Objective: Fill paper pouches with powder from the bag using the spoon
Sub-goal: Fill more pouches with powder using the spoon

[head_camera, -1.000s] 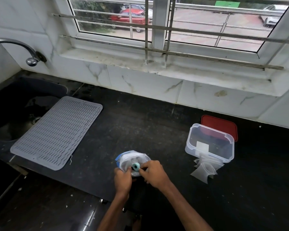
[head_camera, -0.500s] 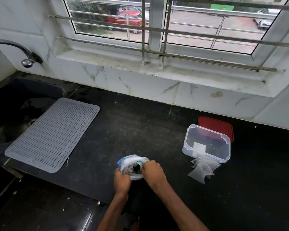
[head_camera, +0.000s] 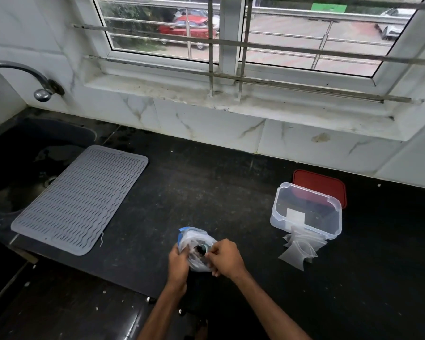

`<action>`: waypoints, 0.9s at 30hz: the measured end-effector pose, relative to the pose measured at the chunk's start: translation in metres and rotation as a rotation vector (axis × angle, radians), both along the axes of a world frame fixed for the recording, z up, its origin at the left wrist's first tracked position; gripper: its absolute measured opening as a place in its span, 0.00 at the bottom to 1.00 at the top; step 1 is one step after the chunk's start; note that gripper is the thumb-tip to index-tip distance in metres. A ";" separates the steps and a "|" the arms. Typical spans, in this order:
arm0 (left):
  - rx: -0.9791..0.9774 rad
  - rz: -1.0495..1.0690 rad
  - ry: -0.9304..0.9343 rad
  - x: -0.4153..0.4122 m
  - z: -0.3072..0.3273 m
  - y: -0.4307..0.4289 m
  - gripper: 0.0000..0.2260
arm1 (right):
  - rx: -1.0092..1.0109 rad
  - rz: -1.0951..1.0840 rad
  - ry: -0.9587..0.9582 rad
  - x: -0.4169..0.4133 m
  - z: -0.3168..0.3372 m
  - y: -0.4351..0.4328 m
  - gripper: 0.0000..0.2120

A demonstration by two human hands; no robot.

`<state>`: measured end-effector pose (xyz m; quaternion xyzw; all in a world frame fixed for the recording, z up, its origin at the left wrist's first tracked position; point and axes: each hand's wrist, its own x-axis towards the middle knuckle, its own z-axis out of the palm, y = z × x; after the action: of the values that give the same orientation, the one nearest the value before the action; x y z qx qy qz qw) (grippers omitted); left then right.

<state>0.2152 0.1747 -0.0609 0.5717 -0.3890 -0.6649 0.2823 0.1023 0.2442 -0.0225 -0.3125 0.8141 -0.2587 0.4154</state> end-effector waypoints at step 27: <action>-0.223 -0.186 -0.313 -0.030 0.023 0.009 0.05 | -0.171 -0.297 -0.417 -0.063 0.043 0.047 0.06</action>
<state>0.1855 0.1833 -0.0375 0.5947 -0.5506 -0.5439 0.2173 0.0391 0.2910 0.0204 -0.1636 0.7231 -0.4432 0.5039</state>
